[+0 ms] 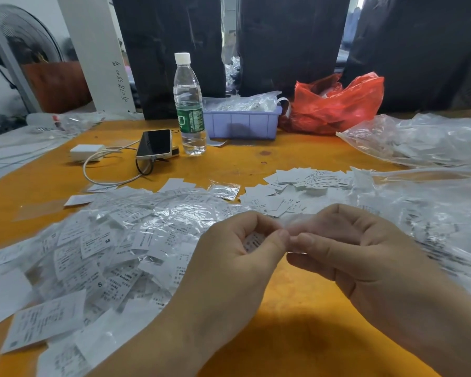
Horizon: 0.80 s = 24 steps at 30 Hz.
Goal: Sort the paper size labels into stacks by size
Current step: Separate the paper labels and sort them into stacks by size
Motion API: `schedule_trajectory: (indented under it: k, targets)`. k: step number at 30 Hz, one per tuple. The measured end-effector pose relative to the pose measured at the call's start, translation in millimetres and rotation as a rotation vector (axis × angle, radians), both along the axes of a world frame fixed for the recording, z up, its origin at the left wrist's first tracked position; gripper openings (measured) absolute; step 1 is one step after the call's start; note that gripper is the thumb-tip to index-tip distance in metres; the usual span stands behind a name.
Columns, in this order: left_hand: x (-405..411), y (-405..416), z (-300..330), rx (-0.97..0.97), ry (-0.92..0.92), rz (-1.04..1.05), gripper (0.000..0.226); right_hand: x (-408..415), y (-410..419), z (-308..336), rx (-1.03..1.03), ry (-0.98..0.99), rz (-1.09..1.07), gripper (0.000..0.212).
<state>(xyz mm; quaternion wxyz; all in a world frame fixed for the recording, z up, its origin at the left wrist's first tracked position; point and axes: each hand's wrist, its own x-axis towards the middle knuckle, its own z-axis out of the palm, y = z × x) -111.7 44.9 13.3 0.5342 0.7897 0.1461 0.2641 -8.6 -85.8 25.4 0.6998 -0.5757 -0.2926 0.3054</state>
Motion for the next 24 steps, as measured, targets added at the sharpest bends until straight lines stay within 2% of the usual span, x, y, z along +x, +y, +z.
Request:
schedule_trajectory:
  k: [2, 7, 10, 13, 15, 18, 21, 24]
  targets:
    - [0, -1, 1, 0.003, -0.011, 0.003, 0.018, 3, -2, 2, -0.042, -0.014, 0.055, 0.042]
    - [-3, 3, 5, 0.029, -0.005, 0.004, 0.015, 14, -5, 6, -0.131, -0.116, 0.0, 0.037]
    - [-6, 4, 7, 0.162, 0.044, -0.014, 0.014, 15, -9, 8, -0.194, -0.38, -0.004, 0.047]
    - [-7, 4, 6, 0.213, 0.08, -0.029, 0.013, 11, -11, 6, -0.309, -0.631, 0.061, 0.028]
    - [-8, 4, 6, 0.225, 0.074, -0.03, 0.012, 10, -10, 2, -0.371, -0.698, 0.087, 0.017]
    - [-7, 5, 7, 0.163, 0.032, -0.009, 0.013, 8, -7, 3, -0.379, -0.555, 0.15, 0.006]
    - [-3, 10, 5, -0.029, -0.044, 0.026, 0.015, 9, -7, 6, -0.295, -0.363, 0.177, 0.015]
    - [-2, 12, 7, -0.145, -0.114, 0.067, 0.031, 7, -6, 7, -0.208, -0.212, 0.201, 0.018]
